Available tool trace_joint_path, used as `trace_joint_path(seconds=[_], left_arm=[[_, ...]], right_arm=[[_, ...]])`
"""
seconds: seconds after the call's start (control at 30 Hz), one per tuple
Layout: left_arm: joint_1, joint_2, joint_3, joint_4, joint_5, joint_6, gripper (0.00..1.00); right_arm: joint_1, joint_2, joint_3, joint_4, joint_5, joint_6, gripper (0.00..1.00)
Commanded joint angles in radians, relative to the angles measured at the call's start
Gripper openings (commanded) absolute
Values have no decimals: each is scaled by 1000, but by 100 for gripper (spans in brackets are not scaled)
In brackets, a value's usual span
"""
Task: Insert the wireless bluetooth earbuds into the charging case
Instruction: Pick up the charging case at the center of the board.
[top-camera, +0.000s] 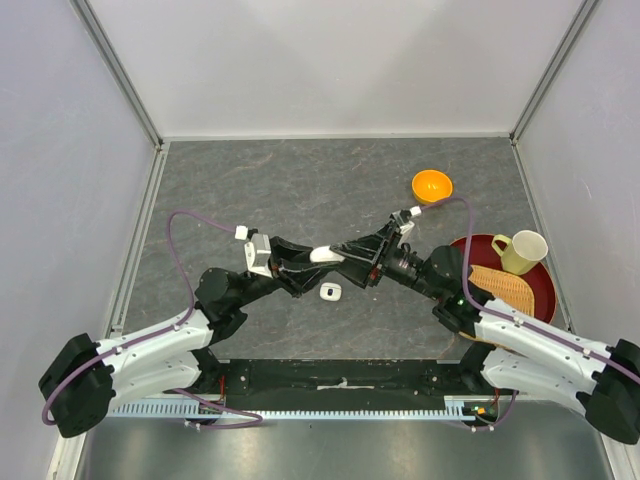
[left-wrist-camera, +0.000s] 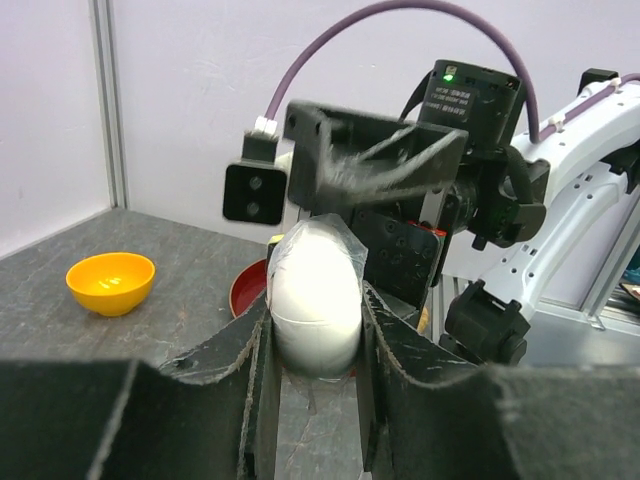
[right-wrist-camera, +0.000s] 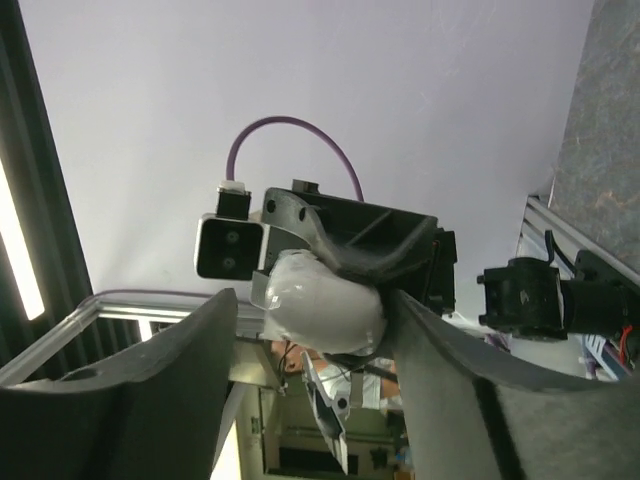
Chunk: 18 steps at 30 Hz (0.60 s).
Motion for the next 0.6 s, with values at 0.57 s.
trace_joint_path(seconds=[0.57], left_arm=[[-2, -114, 73, -222, 83, 40, 2]], right_arm=[[-5, -125, 360, -766, 148, -796, 89]])
